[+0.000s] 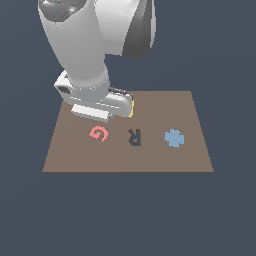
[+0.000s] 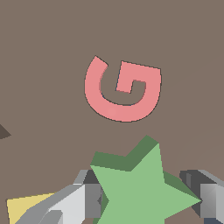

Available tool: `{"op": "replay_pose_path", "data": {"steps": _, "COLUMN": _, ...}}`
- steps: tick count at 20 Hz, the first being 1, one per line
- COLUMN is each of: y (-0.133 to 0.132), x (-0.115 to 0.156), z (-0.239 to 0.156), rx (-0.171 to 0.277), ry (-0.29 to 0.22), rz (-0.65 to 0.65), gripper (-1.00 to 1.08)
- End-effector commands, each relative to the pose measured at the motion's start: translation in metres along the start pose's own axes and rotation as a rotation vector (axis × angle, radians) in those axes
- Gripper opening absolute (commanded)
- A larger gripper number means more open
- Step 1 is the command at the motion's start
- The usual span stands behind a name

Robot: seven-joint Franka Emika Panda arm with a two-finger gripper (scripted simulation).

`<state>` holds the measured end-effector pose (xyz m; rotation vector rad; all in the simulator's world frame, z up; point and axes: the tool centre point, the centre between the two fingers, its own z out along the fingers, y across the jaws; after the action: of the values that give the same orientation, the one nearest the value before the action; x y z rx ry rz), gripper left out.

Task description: Insert a designated object into the corresponding slot on a board.

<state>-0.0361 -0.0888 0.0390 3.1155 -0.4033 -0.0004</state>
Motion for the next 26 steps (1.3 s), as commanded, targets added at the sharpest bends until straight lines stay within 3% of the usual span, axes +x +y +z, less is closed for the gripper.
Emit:
{"op": "replay_pose_path", "data": {"steps": 1, "y": 0.019, "x": -0.009, "z": -0.001, "rx": 0.0, "ry": 0.0, "rz": 0.12, "gripper": -1.0}}
{"op": "replay_pose_path", "data": {"steps": 7, "y": 0.05, "x": -0.031, "z": -0.001, "rx": 0.0, "ry": 0.0, "rz": 0.334, "gripper": -1.0}}
{"op": "replay_pose_path", "data": {"steps": 13, "y": 0.066, "x": -0.048, "z": -0.002, "rx": 0.0, "ry": -0.001, "rz": 0.463, "gripper": -1.0}}
{"op": "replay_pose_path", "data": {"steps": 26, "y": 0.07, "x": -0.055, "z": 0.007, "rx": 0.0, "ry": -0.001, "rz": 0.51, "gripper": -1.0}}
